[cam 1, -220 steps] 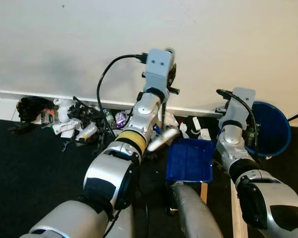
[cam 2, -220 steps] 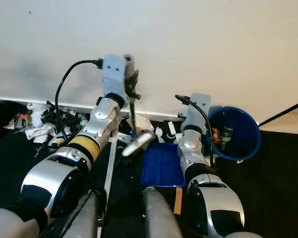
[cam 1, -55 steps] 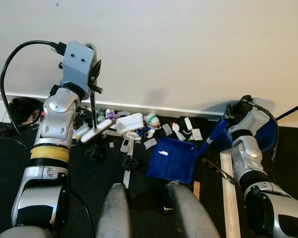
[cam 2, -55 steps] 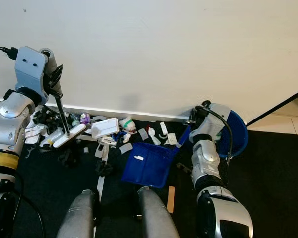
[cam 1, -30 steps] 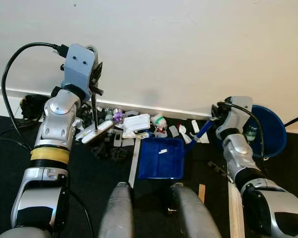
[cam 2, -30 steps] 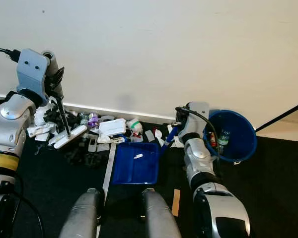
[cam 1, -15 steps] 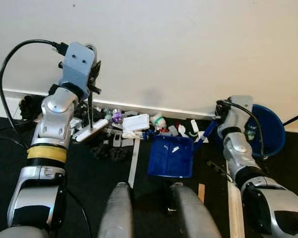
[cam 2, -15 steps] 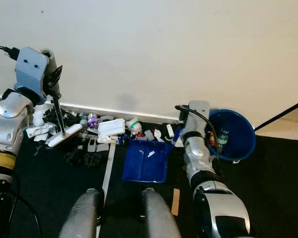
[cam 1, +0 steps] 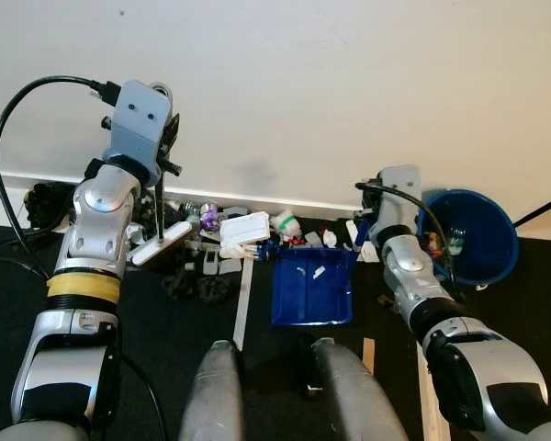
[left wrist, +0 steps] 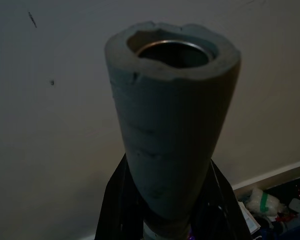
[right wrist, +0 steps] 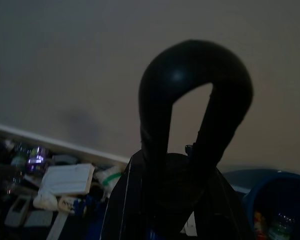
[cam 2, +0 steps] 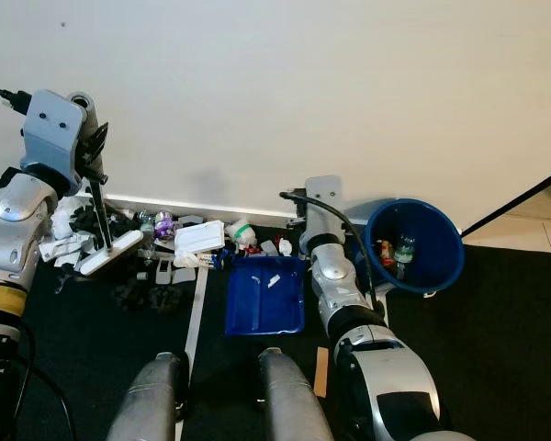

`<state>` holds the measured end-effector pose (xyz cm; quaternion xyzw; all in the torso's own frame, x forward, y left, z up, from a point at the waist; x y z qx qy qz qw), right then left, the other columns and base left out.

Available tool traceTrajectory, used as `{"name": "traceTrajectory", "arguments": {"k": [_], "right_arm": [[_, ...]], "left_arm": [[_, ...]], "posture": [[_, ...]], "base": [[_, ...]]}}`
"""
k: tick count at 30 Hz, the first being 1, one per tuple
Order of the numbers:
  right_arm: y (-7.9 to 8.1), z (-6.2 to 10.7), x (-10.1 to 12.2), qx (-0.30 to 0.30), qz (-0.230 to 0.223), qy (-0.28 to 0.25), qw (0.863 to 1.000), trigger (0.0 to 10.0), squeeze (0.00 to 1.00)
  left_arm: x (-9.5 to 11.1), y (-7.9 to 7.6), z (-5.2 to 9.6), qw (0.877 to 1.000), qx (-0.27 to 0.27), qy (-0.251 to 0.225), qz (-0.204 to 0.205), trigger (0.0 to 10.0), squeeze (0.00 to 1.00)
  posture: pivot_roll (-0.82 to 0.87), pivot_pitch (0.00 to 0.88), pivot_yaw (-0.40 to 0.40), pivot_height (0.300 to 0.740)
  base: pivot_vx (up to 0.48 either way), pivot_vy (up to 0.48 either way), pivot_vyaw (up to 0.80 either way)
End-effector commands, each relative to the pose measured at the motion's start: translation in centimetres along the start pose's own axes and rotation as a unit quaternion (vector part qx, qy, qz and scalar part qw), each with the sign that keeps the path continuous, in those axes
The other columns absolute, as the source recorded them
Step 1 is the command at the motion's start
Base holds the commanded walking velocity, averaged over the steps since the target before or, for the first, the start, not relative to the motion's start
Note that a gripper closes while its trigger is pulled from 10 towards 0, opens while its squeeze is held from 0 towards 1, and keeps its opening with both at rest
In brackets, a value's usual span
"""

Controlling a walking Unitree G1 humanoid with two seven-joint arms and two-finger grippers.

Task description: Sweep floor

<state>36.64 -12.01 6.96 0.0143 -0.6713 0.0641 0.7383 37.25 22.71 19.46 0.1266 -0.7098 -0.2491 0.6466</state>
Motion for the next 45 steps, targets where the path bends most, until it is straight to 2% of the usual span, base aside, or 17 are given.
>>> {"name": "traceTrajectory", "arguments": {"k": [1, 6, 8, 12, 17, 20, 21, 22, 24, 26, 27, 28, 30, 36, 39, 41, 45], "right_arm": [[0.7, 1.5, -3.6, 0.018, 0.016, 0.079, 0.997, 10.0, 0.00], [0.0, 2.5, -6.0, -0.015, -0.001, 0.148, 0.989, 10.0, 0.00], [-0.7, 3.0, -6.9, -0.034, -0.007, 0.176, 0.984, 10.0, 0.00], [-1.5, 3.2, -7.3, -0.046, -0.012, 0.186, 0.981, 10.0, 0.00], [-2.2, 3.0, -6.9, -0.049, -0.012, 0.179, 0.983, 10.0, 0.00], [-2.5, 3.0, -6.7, -0.050, -0.012, 0.174, 0.983, 10.0, 0.00], [-2.5, 3.0, -6.7, -0.050, -0.012, 0.174, 0.983, 10.0, 0.00], [-2.5, 2.9, -6.6, -0.050, -0.011, 0.171, 0.984, 10.0, 0.00], [-2.5, 2.9, -6.6, -0.050, -0.011, 0.171, 0.984, 10.0, 0.00], [-2.4, 2.8, -6.5, -0.041, -0.007, 0.167, 0.985, 10.0, 0.00], [-2.4, 2.8, -6.5, -0.041, -0.007, 0.167, 0.985, 10.0, 0.00], [-2.2, 2.8, -6.4, -0.033, -0.004, 0.162, 0.986, 10.0, 0.00], [-2.1, 2.8, -6.3, -0.032, -0.003, 0.161, 0.986, 10.0, 0.00], [-2.4, 3.2, -6.8, -0.035, -0.002, 0.160, 0.986, 10.0, 0.00], [-2.4, 3.4, -6.9, -0.036, -0.002, 0.161, 0.986, 10.0, 0.00], [-2.7, 3.7, -7.3, -0.042, -0.005, 0.166, 0.985, 10.0, 0.00], [-2.7, 3.9, -7.5, -0.047, -0.009, 0.168, 0.985, 10.0, 0.00]], "left_arm": [[-0.5, 0.8, 0.6, 1.000, 0.008, 0.009, -0.027, 10.0, 0.00], [-1.2, 0.9, 1.0, 0.999, 0.020, 0.024, -0.037, 10.0, 0.00], [-1.3, 2.1, 1.1, 0.997, 0.056, 0.032, -0.051, 10.0, 0.00], [-1.7, 4.2, 1.4, 0.990, 0.104, 0.053, -0.085, 10.0, 0.00], [-3.2, 4.1, 1.8, 0.987, 0.110, 0.074, -0.086, 10.0, 0.00], [-5.3, 1.4, 1.8, 0.988, 0.123, 0.084, -0.033, 10.0, 0.00], [-5.3, 1.4, 1.8, 0.988, 0.123, 0.084, -0.033, 10.0, 0.00], [-6.3, 0.1, 1.8, 0.986, 0.137, 0.091, 0.002, 10.0, 0.00], [-6.3, 0.1, 1.8, 0.986, 0.137, 0.091, 0.002, 10.0, 0.00], [-7.9, -2.9, 1.7, 0.978, 0.154, 0.110, 0.086, 10.0, 0.00], [-7.9, -2.9, 1.7, 0.978, 0.154, 0.110, 0.086, 10.0, 0.00], [-8.0, -5.9, 1.1, 0.971, 0.143, 0.111, 0.156, 10.0, 0.00], [-7.7, -6.8, 0.8, 0.970, 0.133, 0.105, 0.173, 10.0, 0.00], [-4.3, -10.7, -1.5, 0.964, 0.089, 0.060, 0.242, 10.0, 0.00], [-3.6, -11.4, -1.9, 0.964, 0.080, 0.052, 0.250, 10.0, 0.00], [-1.0, -13.6, -3.2, 0.955, 0.063, 0.027, 0.288, 10.0, 0.00], [1.6, -15.3, -4.1, 0.944, 0.056, 0.007, 0.324, 10.0, 0.00]], "posture": [[0.13, 0.212, -0.072, 0.740], [0.12, 0.224, -0.076, 0.740], [0.13, 0.232, -0.080, 0.740], [0.12, 0.239, -0.083, 0.740], [0.11, 0.247, -0.093, 0.740], [0.10, 0.254, -0.103, 0.740], [0.10, 0.254, -0.103, 0.740], [0.08, 0.258, -0.110, 0.740], [0.08, 0.258, -0.110, 0.740], [0.06, 0.276, -0.116, 0.740], [0.06, 0.276, -0.116, 0.740], [0.04, 0.292, -0.113, 0.740], [0.04, 0.302, -0.113, 0.740], [0.03, 0.330, -0.099, 0.740], [0.03, 0.332, -0.097, 0.740], [0.04, 0.340, -0.092, 0.740], [0.05, 0.342, -0.087, 0.740]], "base": [[0.000, 0.000, 0.00], [0.000, 0.000, 0.00], [0.000, 0.000, 0.00], [0.000, 0.000, 0.00], [0.000, 0.000, 0.00], [0.000, 0.000, 0.00], [0.000, 0.000, 0.00], [0.000, 0.000, 0.00], [0.000, 0.000, 0.00], [0.000, 0.000, 0.00], [0.000, 0.000, 0.00], [0.000, 0.000, 0.00], [0.000, 0.000, 0.00], [0.000, 0.000, 0.00], [0.000, 0.000, 0.00], [0.000, 0.000, 0.00], [0.000, 0.000, 0.00]]}}
Point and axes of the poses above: a point about 5 cm out from each wrist's last joint towards the gripper, its own z axis pointing back from the gripper into the wrist, its own x axis along the axis of the wrist's last joint, y = z × x, the point moved 2 cm from there along -z, pointing out of the wrist towards the gripper, and after that the axes turned 3 degrees about -z, right-handed, at the moved point
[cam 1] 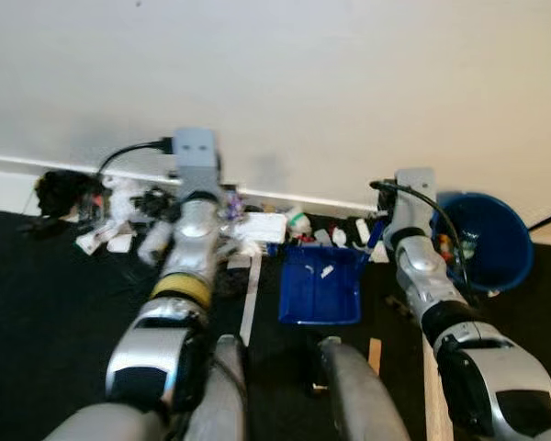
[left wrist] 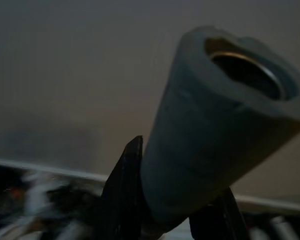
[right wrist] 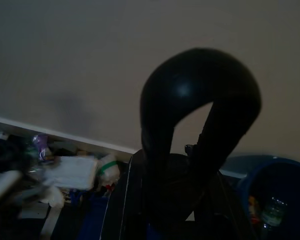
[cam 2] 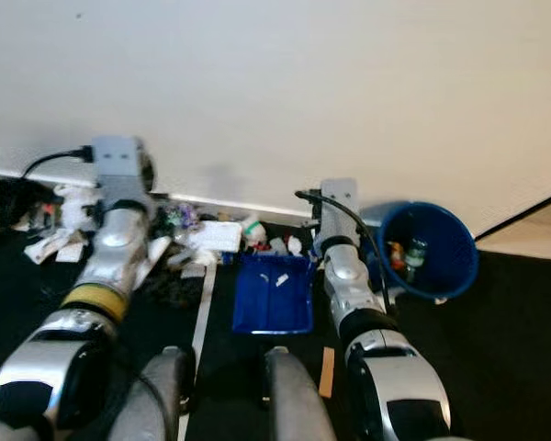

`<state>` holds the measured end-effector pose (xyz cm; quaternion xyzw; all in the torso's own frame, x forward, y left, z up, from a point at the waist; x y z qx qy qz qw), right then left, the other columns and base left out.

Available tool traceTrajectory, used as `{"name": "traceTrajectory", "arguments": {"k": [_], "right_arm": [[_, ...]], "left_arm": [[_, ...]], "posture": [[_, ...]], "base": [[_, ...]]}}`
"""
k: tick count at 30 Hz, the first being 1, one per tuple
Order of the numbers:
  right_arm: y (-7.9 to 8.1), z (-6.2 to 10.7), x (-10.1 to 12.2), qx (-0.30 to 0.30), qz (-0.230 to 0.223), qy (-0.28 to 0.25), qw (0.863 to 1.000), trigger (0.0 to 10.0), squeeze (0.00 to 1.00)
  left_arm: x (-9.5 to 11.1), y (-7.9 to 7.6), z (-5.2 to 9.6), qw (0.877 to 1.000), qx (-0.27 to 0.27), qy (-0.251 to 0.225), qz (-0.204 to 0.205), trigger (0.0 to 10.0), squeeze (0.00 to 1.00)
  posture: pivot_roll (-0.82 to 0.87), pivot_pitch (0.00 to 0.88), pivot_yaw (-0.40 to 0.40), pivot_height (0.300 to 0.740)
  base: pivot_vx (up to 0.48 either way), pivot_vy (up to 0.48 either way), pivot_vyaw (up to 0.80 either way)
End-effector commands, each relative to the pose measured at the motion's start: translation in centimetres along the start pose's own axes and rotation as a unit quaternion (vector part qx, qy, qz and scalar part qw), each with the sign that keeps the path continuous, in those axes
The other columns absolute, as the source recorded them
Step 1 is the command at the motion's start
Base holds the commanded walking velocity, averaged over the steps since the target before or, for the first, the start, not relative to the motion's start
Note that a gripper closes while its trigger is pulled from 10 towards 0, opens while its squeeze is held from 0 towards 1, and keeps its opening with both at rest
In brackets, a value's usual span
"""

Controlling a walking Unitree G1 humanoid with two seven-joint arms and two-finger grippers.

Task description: Sweep floor

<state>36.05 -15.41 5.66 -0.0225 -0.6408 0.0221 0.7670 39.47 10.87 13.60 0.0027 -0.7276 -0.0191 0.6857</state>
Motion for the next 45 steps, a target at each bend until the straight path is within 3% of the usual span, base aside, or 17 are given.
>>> {"name": "traceTrajectory", "arguments": {"k": [1, 4, 7, 14, 20, 23, 29, 30, 31, 33, 34, 37, 40, 41, 42, 43, 45], "right_arm": [[0.0, 2.6, -6.3, -0.001, -0.002, 0.128, 0.992, 10.0, 0.00], [0.0, 2.6, -6.4, -0.005, -0.008, 0.130, 0.991, 10.0, 0.00], [-0.2, 2.7, -6.6, -0.018, -0.021, 0.137, 0.990, 10.0, 0.00], [-0.3, 2.7, -6.6, -0.020, -0.021, 0.139, 0.990, 10.0, 0.00], [-0.7, 2.6, -6.4, -0.021, -0.021, 0.139, 0.990, 10.0, 0.00], [-0.5, 2.4, -6.2, -0.018, -0.021, 0.138, 0.990, 10.0, 0.00], [-0.2, 2.2, -5.9, -0.016, -0.023, 0.137, 0.990, 10.0, 0.00], [-0.1, 2.1, -5.8, -0.013, -0.022, 0.136, 0.990, 10.0, 0.00], [0.0, 2.0, -5.7, -0.012, -0.022, 0.135, 0.990, 10.0, 0.00], [0.0, 2.0, -5.7, -0.012, -0.022, 0.135, 0.990, 10.0, 0.00], [0.0, 1.9, -5.6, -0.011, -0.021, 0.134, 0.991, 10.0, 0.00], [0.0, 1.9, -5.5, -0.010, -0.020, 0.133, 0.991, 10.0, 0.00], [0.0, 1.8, -5.4, -0.007, -0.017, 0.133, 0.991, 10.0, 0.00], [0.0, 1.8, -5.4, -0.007, -0.017, 0.133, 0.991, 10.0, 0.00], [0.0, 1.7, -5.3, -0.005, -0.016, 0.132, 0.991, 10.0, 0.00], [0.0, 1.7, -5.3, -0.005, -0.016, 0.132, 0.991, 10.0, 0.00], [0.0, 1.7, -5.2, -0.003, -0.013, 0.131, 0.991, 10.0, 0.00]], "left_arm": [[0.5, -4.4, 0.2, 0.994, -0.033, 0.000, 0.107, 10.0, 0.00], [1.2, -5.4, 0.1, 0.991, -0.037, -0.003, 0.125, 10.0, 0.00], [4.1, -10.3, -0.1, 0.977, -0.079, -0.008, 0.196, 10.0, 0.00], [6.9, -15.0, 0.7, 0.959, -0.150, -0.003, 0.239, 10.0, 0.00], [9.1, -16.0, 0.4, 0.949, -0.170, 0.014, 0.264, 10.0, 0.00], [10.3, -15.4, 0.1, 0.950, -0.187, 0.001, 0.249, 10.0, 0.00], [10.6, -12.1, -0.8, 0.956, -0.200, 0.007, 0.215, 10.0, 0.00], [9.5, -8.9, -0.8, 0.969, -0.216, 0.007, 0.122, 10.0, 0.00], [8.9, -7.7, -0.7, 0.971, -0.221, 0.014, 0.087, 10.0, 0.00], [8.9, -7.7, -0.7, 0.971, -0.221, 0.014, 0.087, 10.0, 0.00], [7.4, -3.6, -0.6, 0.979, -0.202, 0.032, 0.022, 10.0, 0.00], [7.0, -1.8, -0.6, 0.982, -0.188, 0.034, -0.007, 10.0, 0.00], [7.0, 2.6, -0.6, 0.986, -0.144, 0.025, -0.078, 10.0, 0.00], [7.0, 2.6, -0.6, 0.986, -0.144, 0.025, -0.078, 10.0, 0.00], [7.5, 4.6, -0.6, 0.988, -0.119, 0.014, -0.098, 10.0, 0.00], [7.5, 4.6, -0.6, 0.988, -0.119, 0.014, -0.098, 10.0, 0.00], [8.5, 7.0, -0.3, 0.988, -0.092, 0.001, -0.123, 10.0, 0.00]], "posture": [[0.05, 0.345, -0.083, 0.740], [0.05, 0.345, -0.083, 0.740], [0.05, 0.345, -0.066, 0.740], [0.05, 0.334, -0.061, 0.740], [0.08, 0.307, -0.073, 0.740], [0.09, 0.294, -0.075, 0.740], [0.10, 0.272, -0.076, 0.740], [0.11, 0.255, -0.075, 0.740], [0.11, 0.255, -0.075, 0.740], [0.11, 0.255, -0.075, 0.740], [0.11, 0.248, -0.078, 0.740], [0.12, 0.242, -0.081, 0.740], [0.13, 0.228, -0.089, 0.740], [0.13, 0.228, -0.089, 0.740], [0.13, 0.228, -0.089, 0.740], [0.13, 0.228, -0.089, 0.740], [0.13, 0.218, -0.092, 0.740]], "base": [[0.000, 0.000, 0.00], [0.000, 0.000, 0.00], [0.000, 0.000, 0.00], [0.000, 0.000, 0.00], [0.000, 0.000, 0.00], [0.000, 0.000, 0.00], [0.000, 0.000, 0.00], [0.000, 0.000, 0.00], [0.000, 0.000, 0.00], [0.000, 0.000, 0.00], [0.000, 0.000, 0.00], [0.000, 0.000, 0.00], [0.000, 0.000, 0.00], [0.000, 0.000, 0.00], [0.000, 0.000, 0.00], [0.000, 0.000, 0.00], [0.000, 0.000, 0.00]]}}
Point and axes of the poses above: a point about 5 cm out from each wrist's last joint towards the gripper, its own z axis pointing back from the gripper into the wrist, its own x axis along the axis of the wrist's last joint, y = z × x, the point moved 2 cm from there along -z, pointing out of the wrist towards the gripper, and after that the axes turned 3 degrees about -z, right-handed, at the moved point
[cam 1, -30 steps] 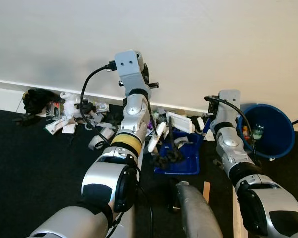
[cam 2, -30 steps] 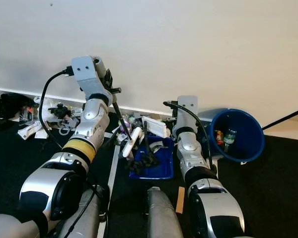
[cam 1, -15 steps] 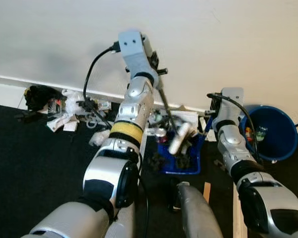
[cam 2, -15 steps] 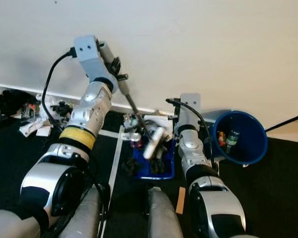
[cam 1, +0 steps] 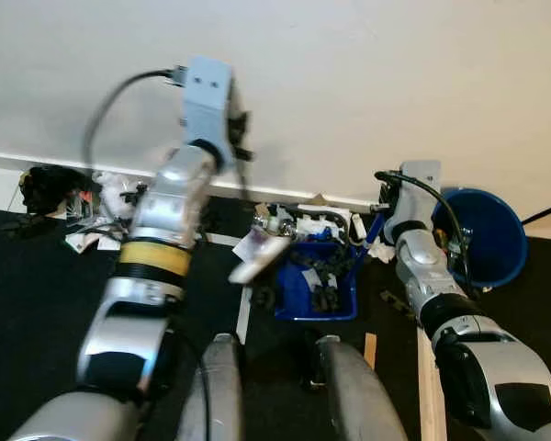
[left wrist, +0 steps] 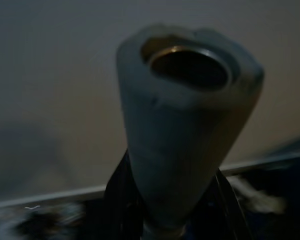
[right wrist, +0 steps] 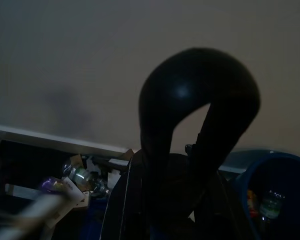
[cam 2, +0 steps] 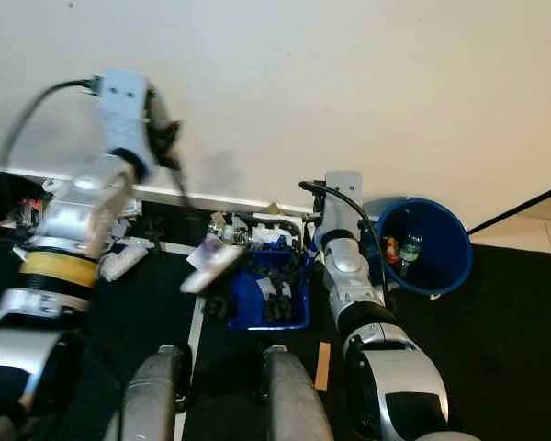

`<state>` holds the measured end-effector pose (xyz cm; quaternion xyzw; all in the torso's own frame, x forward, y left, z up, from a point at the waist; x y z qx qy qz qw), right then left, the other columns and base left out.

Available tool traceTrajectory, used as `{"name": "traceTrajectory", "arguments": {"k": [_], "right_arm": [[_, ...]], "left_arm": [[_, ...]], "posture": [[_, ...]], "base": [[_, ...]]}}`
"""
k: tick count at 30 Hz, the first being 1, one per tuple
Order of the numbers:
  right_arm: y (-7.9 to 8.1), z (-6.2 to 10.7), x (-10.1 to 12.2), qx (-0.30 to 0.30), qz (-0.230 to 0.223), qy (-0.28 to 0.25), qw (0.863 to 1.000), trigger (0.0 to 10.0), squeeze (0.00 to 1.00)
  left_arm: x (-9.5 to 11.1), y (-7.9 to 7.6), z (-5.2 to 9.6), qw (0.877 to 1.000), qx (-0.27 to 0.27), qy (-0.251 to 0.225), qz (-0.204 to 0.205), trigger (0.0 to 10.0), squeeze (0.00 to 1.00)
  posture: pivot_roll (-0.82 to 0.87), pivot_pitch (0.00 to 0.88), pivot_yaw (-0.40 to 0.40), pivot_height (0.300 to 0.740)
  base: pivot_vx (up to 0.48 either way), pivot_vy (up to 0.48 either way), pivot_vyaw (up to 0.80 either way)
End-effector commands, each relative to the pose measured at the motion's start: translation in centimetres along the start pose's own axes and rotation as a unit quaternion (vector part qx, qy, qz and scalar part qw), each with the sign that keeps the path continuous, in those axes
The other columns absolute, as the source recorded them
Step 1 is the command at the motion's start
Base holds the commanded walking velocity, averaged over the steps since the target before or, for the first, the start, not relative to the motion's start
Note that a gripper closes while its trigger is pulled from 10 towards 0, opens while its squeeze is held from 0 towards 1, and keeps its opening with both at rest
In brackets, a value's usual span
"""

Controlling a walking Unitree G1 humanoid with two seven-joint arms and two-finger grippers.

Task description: Sweep floor

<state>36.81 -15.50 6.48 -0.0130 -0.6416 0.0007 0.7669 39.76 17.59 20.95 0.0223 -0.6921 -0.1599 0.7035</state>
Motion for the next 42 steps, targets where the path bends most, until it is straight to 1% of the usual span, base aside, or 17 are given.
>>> {"name": "traceTrajectory", "arguments": {"k": [1, 3, 4, 6, 7, 9, 11, 12, 13, 14, 20, 22, 24, 28, 33, 36, 42], "right_arm": [[-0.2, 2.3, -6.1, 0.001, 0.010, 0.132, 0.991, 10.0, 0.00], [-0.1, 2.2, -6.0, 0.004, 0.011, 0.131, 0.991, 10.0, 0.00], [-0.1, 2.2, -6.0, 0.004, 0.011, 0.131, 0.991, 10.0, 0.00], [0.0, 2.2, -6.0, 0.006, 0.011, 0.131, 0.991, 10.0, 0.00], [0.0, 2.2, -6.0, 0.008, 0.011, 0.131, 0.991, 10.0, 0.00], [0.2, 2.2, -6.0, 0.010, 0.011, 0.132, 0.991, 10.0, 0.00], [0.3, 2.2, -6.1, 0.012, 0.011, 0.132, 0.991, 10.0, 0.00], [0.3, 2.2, -6.1, 0.013, 0.012, 0.132, 0.991, 10.0, 0.00], [0.3, 2.2, -6.1, 0.013, 0.012, 0.132, 0.991, 10.0, 0.00], [0.4, 2.3, -6.2, 0.014, 0.013, 0.132, 0.991, 10.0, 0.00], [0.4, 2.4, -6.3, 0.014, 0.014, 0.132, 0.991, 10.0, 0.00], [0.4, 2.4, -6.3, 0.014, 0.015, 0.132, 0.991, 10.0, 0.00], [0.2, 2.4, -6.3, 0.013, 0.016, 0.133, 0.991, 10.0, 0.00], [0.0, 2.5, -6.4, 0.011, 0.017, 0.133, 0.991, 10.0, 0.00], [-0.1, 2.5, -6.4, 0.012, 0.020, 0.133, 0.991, 10.0, 0.00], [0.1, 2.6, -6.6, 0.017, 0.027, 0.134, 0.990, 10.0, 0.00], [0.1, 2.6, -6.6, 0.019, 0.030, 0.133, 0.990, 10.0, 0.00]], "left_arm": [[1.3, 0.3, 0.4, 0.999, 0.002, -0.035, -0.016, 10.0, 0.00], [3.7, 1.7, 1.4, 0.994, -0.010, -0.085, 0.065, 10.0, 0.00], [3.7, 1.7, 1.4, 0.994, -0.010, -0.085, 0.065, 10.0, 0.00], [5.3, 2.6, 2.2, 0.982, -0.034, -0.120, 0.145, 10.0, 0.00], [5.3, 3.1, 2.4, 0.982, -0.033, -0.120, 0.140, 10.0, 0.00], [4.5, 4.1, 2.4, 0.991, -0.007, -0.103, 0.082, 10.0, 0.00], [4.0, 4.5, 2.4, 0.994, 0.010, -0.093, 0.053, 10.0, 0.00], [3.2, 4.7, 2.4, 0.996, 0.026, -0.078, 0.017, 10.0, 0.00], [3.2, 4.7, 2.4, 0.996, 0.026, -0.078, 0.017, 10.0, 0.00], [1.7, 4.9, 2.3, 0.997, 0.049, -0.051, -0.039, 10.0, 0.00], [-1.0, 5.5, 2.8, 0.991, 0.092, -0.008, -0.096, 10.0, 0.00], [-1.3, 5.6, 3.0, 0.990, 0.101, -0.003, -0.103, 10.0, 0.00], [-1.8, 6.0, 3.1, 0.985, 0.113, 0.000, -0.131, 10.0, 0.00], [-2.5, 6.4, 3.4, 0.979, 0.134, -0.004, -0.151, 10.0, 0.00], [-4.9, 5.9, 3.5, 0.974, 0.143, 0.010, -0.175, 10.0, 0.00], [-8.7, 4.3, 3.4, 0.978, 0.145, 0.052, -0.142, 10.0, 0.00], [-10.1, 3.4, 3.3, 0.980, 0.157, 0.060, -0.110, 10.0, 0.00]], "posture": [[0.13, 0.218, -0.092, 0.740], [0.13, 0.215, -0.094, 0.740], [0.13, 0.215, -0.094, 0.740], [0.14, 0.213, -0.095, 0.740], [0.14, 0.210, -0.096, 0.740], [0.14, 0.210, -0.096, 0.740], [0.14, 0.209, -0.094, 0.740], [0.14, 0.209, -0.094, 0.740], [0.14, 0.209, -0.094, 0.740], [0.14, 0.209, -0.094, 0.740], [0.13, 0.213, -0.088, 0.740], [0.13, 0.214, -0.087, 0.740], [0.13, 0.214, -0.087, 0.740], [0.13, 0.215, -0.089, 0.740], [0.12, 0.223, -0.094, 0.740], [0.11, 0.233, -0.104, 0.740], [0.09, 0.242, -0.108, 0.740]], "base": [[0.000, 0.000, 0.00], [0.000, 0.000, 0.00], [0.000, 0.000, 0.00], [0.000, 0.000, 0.00], [0.000, 0.000, 0.00], [0.000, 0.000, 0.00], [0.000, 0.000, 0.00], [0.000, 0.000, 0.00], [0.000, 0.000, 0.00], [0.000, 0.000, 0.00], [0.000, 0.000, 0.00], [0.000, 0.000, 0.00], [0.000, 0.000, 0.00], [0.000, 0.000, 0.00], [0.000, 0.000, 0.00], [0.000, 0.000, 0.00], [0.000, 0.000, 0.00]]}}
Point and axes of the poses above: a point about 5 cm out from each wrist's last joint towards the gripper, its own z axis pointing back from the gripper into the wrist, its own x axis along the axis of the wrist's last joint, y = z × x, the point moved 2 cm from there along -z, pointing out of the wrist towards the gripper, and after that the axes turned 3 degrees about -z, right-handed, at the moved point
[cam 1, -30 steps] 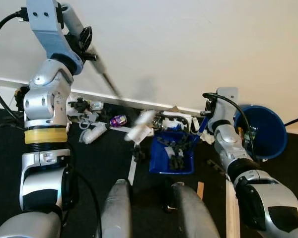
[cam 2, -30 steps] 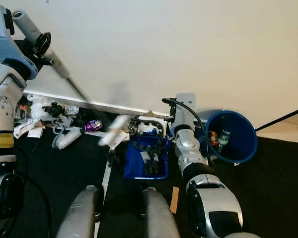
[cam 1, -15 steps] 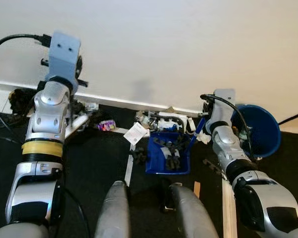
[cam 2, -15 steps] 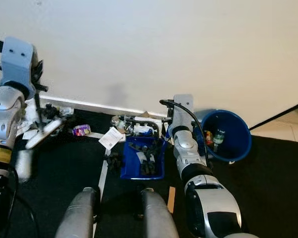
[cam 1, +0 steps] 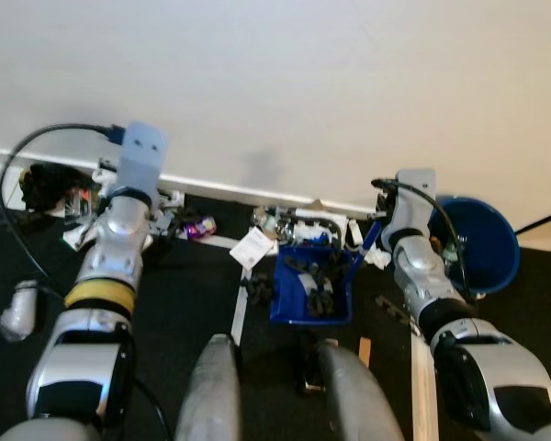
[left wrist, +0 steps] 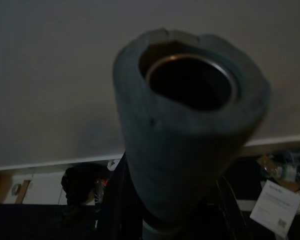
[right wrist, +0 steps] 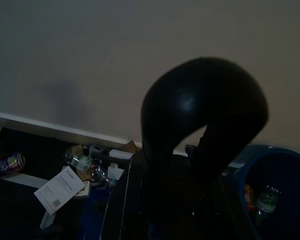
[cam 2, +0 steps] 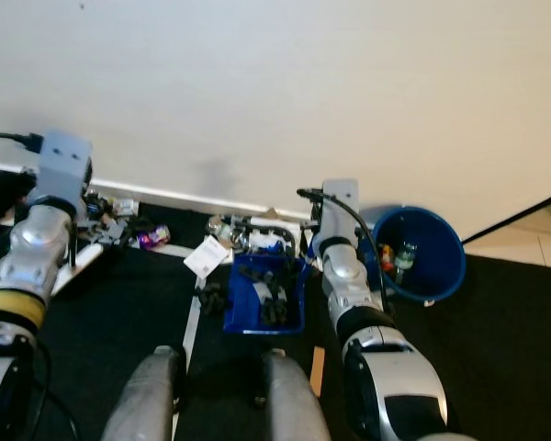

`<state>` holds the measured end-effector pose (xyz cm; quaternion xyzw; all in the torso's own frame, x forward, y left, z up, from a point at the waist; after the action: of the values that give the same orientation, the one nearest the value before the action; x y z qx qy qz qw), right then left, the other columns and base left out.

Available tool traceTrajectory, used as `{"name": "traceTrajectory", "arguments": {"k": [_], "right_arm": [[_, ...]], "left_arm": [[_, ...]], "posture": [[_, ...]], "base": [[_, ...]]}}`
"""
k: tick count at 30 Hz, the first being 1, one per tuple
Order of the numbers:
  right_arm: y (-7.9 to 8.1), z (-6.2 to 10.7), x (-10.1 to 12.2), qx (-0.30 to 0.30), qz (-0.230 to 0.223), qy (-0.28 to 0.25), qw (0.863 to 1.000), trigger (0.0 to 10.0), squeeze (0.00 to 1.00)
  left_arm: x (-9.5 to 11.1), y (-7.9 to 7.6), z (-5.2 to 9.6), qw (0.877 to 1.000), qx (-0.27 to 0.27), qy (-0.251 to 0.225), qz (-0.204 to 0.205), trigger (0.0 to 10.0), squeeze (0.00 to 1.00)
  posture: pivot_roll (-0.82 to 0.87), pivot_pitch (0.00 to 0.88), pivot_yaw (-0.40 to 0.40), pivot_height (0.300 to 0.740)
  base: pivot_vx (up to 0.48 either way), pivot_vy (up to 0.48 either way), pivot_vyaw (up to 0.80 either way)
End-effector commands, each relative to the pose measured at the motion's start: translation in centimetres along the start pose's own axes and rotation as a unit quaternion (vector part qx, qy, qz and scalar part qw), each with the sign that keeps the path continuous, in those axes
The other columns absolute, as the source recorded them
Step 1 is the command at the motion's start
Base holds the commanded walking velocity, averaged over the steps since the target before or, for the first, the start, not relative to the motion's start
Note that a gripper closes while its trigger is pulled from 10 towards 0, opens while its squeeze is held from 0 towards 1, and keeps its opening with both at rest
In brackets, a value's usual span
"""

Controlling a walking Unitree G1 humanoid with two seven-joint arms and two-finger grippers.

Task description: Sweep floor

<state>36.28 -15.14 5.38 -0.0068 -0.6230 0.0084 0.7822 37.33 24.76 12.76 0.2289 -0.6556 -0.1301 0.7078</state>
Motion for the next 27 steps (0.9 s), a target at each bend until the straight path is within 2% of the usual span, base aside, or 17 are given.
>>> {"name": "traceTrajectory", "arguments": {"k": [1, 5, 6, 7, 8, 9, 10, 11, 12, 15, 16, 18, 20, 21, 24, 25, 27], "right_arm": [[-0.2, 2.0, -5.5, 0.009, 0.027, 0.110, 0.994, 10.0, 0.00], [-0.3, 2.1, -5.7, 0.011, 0.031, 0.108, 0.994, 10.0, 0.00], [-0.3, 2.1, -5.7, 0.011, 0.031, 0.108, 0.994, 10.0, 0.00], [-0.3, 2.2, -5.8, 0.012, 0.032, 0.108, 0.994, 10.0, 0.00], [-0.3, 2.2, -5.8, 0.012, 0.032, 0.108, 0.994, 10.0, 0.00], [-0.4, 2.3, -5.8, 0.012, 0.032, 0.108, 0.994, 10.0, 0.00], [-0.4, 2.3, -5.8, 0.012, 0.032, 0.108, 0.994, 10.0, 0.00], [-0.4, 2.4, -6.0, 0.012, 0.033, 0.109, 0.993, 10.0, 0.00], [-0.4, 2.4, -6.0, 0.012, 0.033, 0.109, 0.993, 10.0, 0.00], [-0.5, 2.6, -6.3, 0.012, 0.033, 0.111, 0.993, 10.0, 0.00], [-0.5, 2.6, -6.3, 0.012, 0.033, 0.111, 0.993, 10.0, 0.00], [-0.5, 2.7, -6.4, 0.011, 0.033, 0.112, 0.993, 10.0, 0.00], [-0.5, 2.8, -6.6, 0.010, 0.033, 0.114, 0.993, 10.0, 0.00], [-0.5, 2.8, -6.6, 0.010, 0.033, 0.114, 0.993, 10.0, 0.00], [-0.5, 2.9, -6.8, 0.009, 0.032, 0.116, 0.993, 10.0, 0.00], [-0.5, 2.9, -6.8, 0.009, 0.032, 0.116, 0.993, 10.0, 0.00], [-0.4, 3.0, -7.0, 0.009, 0.031, 0.118, 0.993, 10.0, 0.00]], "left_arm": [[-0.1, -0.9, 0.1, 1.000, -0.004, -0.001, 0.012, 10.0, 0.00], [-0.2, -3.2, -0.1, 0.994, -0.003, 0.007, 0.109, 10.0, 0.00], [-0.2, -3.2, -0.1, 0.994, -0.003, 0.007, 0.109, 10.0, 0.00], [0.6, -4.4, -0.2, 0.989, -0.014, -0.001, 0.145, 10.0, 0.00], [0.6, -4.4, -0.2, 0.989, -0.014, -0.001, 0.145, 10.0, 0.00], [1.4, -5.5, -0.3, 0.984, -0.025, -0.010, 0.174, 10.0, 0.00], [1.4, -5.5, -0.3, 0.984, -0.025, -0.010, 0.174, 10.0, 0.00], [2.8, -7.1, -0.4, 0.976, -0.042, -0.024, 0.213, 10.0, 0.00], [2.8, -7.1, -0.4, 0.976, -0.042, -0.024, 0.213, 10.0, 0.00], [8.1, -11.8, -0.2, 0.948, -0.112, -0.082, 0.286, 10.0, 0.00], [8.1, -11.8, -0.2, 0.948, -0.112, -0.082, 0.286, 10.0, 0.00], [9.5, -12.8, 0.0, 0.940, -0.131, -0.096, 0.299, 10.0, 0.00], [11.9, -14.4, 0.4, 0.925, -0.162, -0.119, 0.322, 10.0, 0.00], [11.9, -14.4, 0.4, 0.925, -0.162, -0.119, 0.322, 10.0, 0.00], [15.7, -17.2, 1.7, 0.895, -0.226, -0.154, 0.351, 10.0, 0.00], [15.7, -17.2, 1.7, 0.895, -0.226, -0.154, 0.351, 10.0, 0.00], [17.2, -19.6, 3.3, 0.874, -0.296, -0.172, 0.345, 10.0, 0.00]], "posture": [[0.09, 0.242, -0.108, 0.740], [0.06, 0.264, -0.112, 0.740], [0.06, 0.264, -0.112, 0.740], [0.06, 0.270, -0.112, 0.740], [0.06, 0.270, -0.112, 0.740], [0.05, 0.277, -0.111, 0.740], [0.05, 0.277, -0.111, 0.740], [0.05, 0.283, -0.110, 0.740], [0.05, 0.283, -0.110, 0.740], [0.04, 0.293, -0.103, 0.740], [0.04, 0.293, -0.103, 0.740], [0.04, 0.293, -0.103, 0.740], [0.05, 0.291, -0.094, 0.740], [0.05, 0.291, -0.094, 0.740], [0.05, 0.289, -0.088, 0.740], [0.05, 0.289, -0.088, 0.740], [0.05, 0.283, -0.077, 0.740]], "base": [[0.000, 0.000, 0.00], [0.000, 0.000, 0.00], [0.000, 0.000, 0.00], [0.000, 0.000, 0.00], [0.000, 0.000, 0.00], [0.000, 0.000, 0.00], [0.000, 0.000, 0.00], [0.000, 0.000, 0.00], [0.000, 0.000, 0.00], [0.000, 0.000, 0.00], [0.000, 0.000, 0.00], [0.000, 0.000, 0.00], [0.000, 0.000, 0.00], [0.000, 0.000, 0.00], [0.000, 0.000, 0.00], [0.000, 0.000, 0.00], [0.000, 0.000, 0.00]]}}
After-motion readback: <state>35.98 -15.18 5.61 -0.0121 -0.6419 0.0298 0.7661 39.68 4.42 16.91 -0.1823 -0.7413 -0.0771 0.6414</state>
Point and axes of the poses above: a point about 5 cm out from each wrist's last joint towards the gripper, its own z axis pointing back from the gripper into the wrist, its own x axis along the axis of the wrist's last joint, y = z × x, the point moved 2 cm from there along -z, pointing out of the wrist towards the gripper, and after that the axes turned 3 degrees about -z, right-handed, at the moved point
